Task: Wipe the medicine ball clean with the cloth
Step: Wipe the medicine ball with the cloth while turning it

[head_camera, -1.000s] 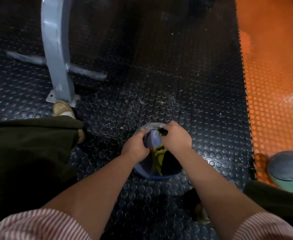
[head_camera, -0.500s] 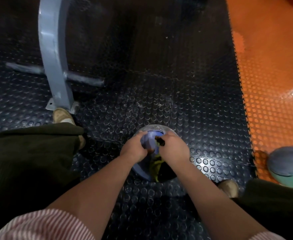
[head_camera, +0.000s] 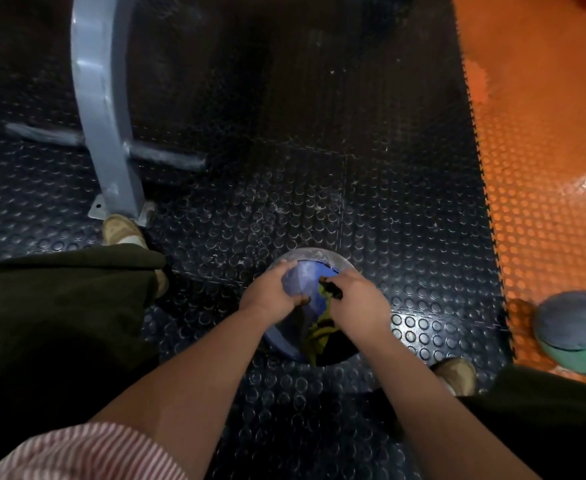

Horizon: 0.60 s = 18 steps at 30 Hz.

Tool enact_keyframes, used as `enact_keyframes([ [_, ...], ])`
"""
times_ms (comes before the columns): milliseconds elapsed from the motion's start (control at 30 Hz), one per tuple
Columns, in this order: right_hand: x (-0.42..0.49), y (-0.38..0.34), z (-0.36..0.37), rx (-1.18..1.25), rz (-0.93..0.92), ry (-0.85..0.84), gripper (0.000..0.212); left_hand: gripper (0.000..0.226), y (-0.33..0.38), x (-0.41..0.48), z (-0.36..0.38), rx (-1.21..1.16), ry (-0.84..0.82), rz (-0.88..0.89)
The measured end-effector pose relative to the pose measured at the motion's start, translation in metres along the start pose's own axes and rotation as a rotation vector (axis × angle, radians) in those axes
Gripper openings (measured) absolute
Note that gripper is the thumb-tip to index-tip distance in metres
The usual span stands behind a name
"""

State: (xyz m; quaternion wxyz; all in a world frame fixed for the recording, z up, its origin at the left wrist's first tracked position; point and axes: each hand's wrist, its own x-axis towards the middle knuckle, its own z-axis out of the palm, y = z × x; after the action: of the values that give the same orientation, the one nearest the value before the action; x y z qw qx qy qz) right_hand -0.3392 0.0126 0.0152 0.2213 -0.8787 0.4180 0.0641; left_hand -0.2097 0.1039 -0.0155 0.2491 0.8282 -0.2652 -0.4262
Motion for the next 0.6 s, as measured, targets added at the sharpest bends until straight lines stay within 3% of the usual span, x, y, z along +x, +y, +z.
enact_keyframes([
  [200, 0.057, -0.012, -0.006, -0.083, -0.059, -0.065, 0.036, 0.072, -0.008, -0.003, 0.002, -0.051, 0.031, -0.036],
  [333, 0.026, -0.011, 0.008, -0.069, -0.032, 0.071, 0.039, 0.068, 0.002, 0.004, 0.003, -0.074, 0.048, -0.054],
  [433, -0.017, 0.008, 0.026, 0.097, -0.081, 0.189, 0.047, 0.067, 0.010, 0.014, 0.000, -0.132, 0.014, -0.049],
  [600, 0.007, 0.015, 0.016, 0.188, 0.003, 0.199, 0.039, 0.063, 0.019, 0.032, -0.010, -0.072, -0.024, -0.014],
])
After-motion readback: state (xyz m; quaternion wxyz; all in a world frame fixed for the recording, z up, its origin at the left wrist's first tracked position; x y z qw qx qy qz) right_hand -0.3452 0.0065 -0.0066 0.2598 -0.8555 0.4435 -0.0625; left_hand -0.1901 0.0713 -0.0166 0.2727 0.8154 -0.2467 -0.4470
